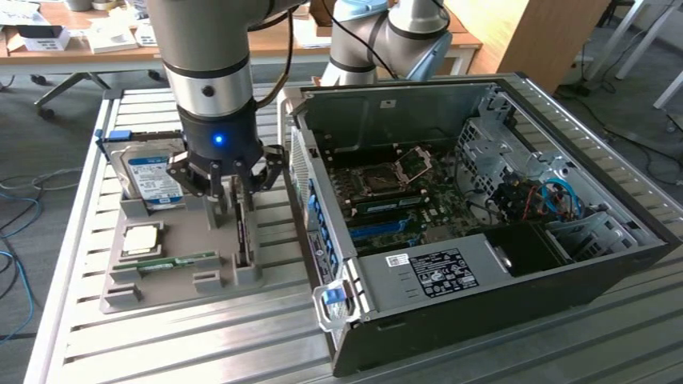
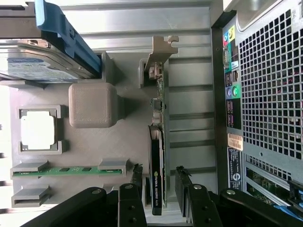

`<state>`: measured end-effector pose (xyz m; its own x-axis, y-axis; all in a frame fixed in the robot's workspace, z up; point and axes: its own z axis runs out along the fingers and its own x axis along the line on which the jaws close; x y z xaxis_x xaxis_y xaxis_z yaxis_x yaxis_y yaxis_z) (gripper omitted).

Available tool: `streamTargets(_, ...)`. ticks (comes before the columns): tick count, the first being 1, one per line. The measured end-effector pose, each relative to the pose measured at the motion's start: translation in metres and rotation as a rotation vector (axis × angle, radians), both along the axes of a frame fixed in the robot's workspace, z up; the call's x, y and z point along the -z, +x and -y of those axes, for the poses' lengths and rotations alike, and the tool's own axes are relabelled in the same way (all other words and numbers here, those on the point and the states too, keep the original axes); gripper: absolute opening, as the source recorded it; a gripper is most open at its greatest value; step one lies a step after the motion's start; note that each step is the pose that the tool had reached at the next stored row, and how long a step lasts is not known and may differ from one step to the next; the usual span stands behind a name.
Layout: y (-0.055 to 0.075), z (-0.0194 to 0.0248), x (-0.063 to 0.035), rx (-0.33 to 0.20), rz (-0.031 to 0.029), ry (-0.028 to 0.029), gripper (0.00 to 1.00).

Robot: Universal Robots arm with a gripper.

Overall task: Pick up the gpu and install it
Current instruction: 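Pick up the gpu and move the gpu toward the slot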

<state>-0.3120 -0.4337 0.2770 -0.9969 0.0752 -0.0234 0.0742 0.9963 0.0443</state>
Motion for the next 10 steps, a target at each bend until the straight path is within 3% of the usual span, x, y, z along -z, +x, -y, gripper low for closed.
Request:
streamTargets(7,0.0000,0.0000,0.0000,0.000,0.0000,0.0000,0.42)
streamTargets(10,0.0000,0.0000,0.0001,0.000,0.0000,0.0000,0.55)
